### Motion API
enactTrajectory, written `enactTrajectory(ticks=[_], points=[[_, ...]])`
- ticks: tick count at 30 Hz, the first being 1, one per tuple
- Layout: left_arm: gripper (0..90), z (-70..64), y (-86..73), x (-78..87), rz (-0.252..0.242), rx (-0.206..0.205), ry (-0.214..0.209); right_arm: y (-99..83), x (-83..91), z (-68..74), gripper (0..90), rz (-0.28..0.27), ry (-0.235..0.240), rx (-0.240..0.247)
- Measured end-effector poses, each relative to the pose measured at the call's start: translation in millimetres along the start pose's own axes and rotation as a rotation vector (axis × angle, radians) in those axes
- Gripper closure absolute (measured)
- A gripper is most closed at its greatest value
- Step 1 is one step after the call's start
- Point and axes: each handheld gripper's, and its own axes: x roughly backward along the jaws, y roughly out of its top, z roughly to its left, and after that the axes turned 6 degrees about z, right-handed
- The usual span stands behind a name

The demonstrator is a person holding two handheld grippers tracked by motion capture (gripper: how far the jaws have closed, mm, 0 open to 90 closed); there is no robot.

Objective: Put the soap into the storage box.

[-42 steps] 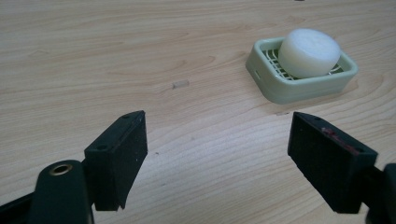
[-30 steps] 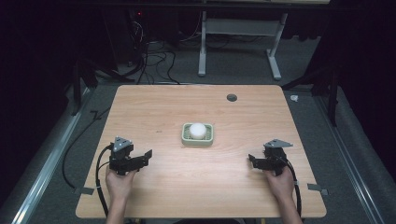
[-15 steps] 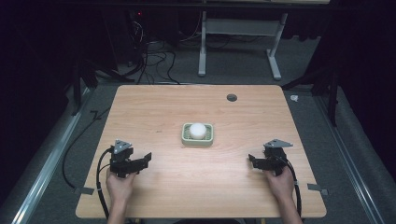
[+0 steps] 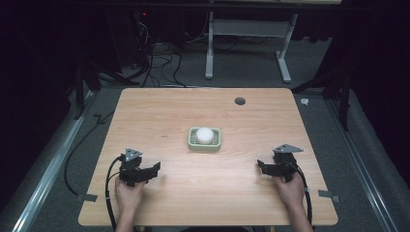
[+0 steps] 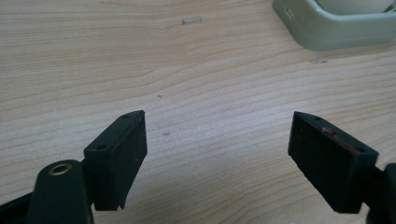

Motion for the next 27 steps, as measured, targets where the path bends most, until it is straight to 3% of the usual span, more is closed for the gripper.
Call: enactTrajectory(ticks=[7, 15, 18, 22, 27], points=[[21.1, -2.6, -4.1, -7.4, 0.015, -0.001, 0.001, 0.0, 0.0, 0.0, 19.9, 0.0, 0.0, 0.001], [21.0, -8.0, -8.3, -16.8, 0.026, -0.017, 0.03, 0.0, 0.0, 0.0, 19.9, 0.0, 0.0, 0.0], [20.7, -13.0, -10.0, -21.4, 0.057, -0.059, 0.067, 0.0, 0.0, 0.0, 19.9, 0.0, 0.0, 0.0], [19.9, -16.4, -14.1, -23.7, 0.018, -0.068, 0.073, 0.0, 0.0, 0.0, 19.9, 0.0, 0.0, 0.0], [19.5, -16.8, -14.8, -23.5, 0.016, -0.067, 0.072, 0.1, 0.0, 0.2, 19.9, 0.001, 0.001, -0.002]])
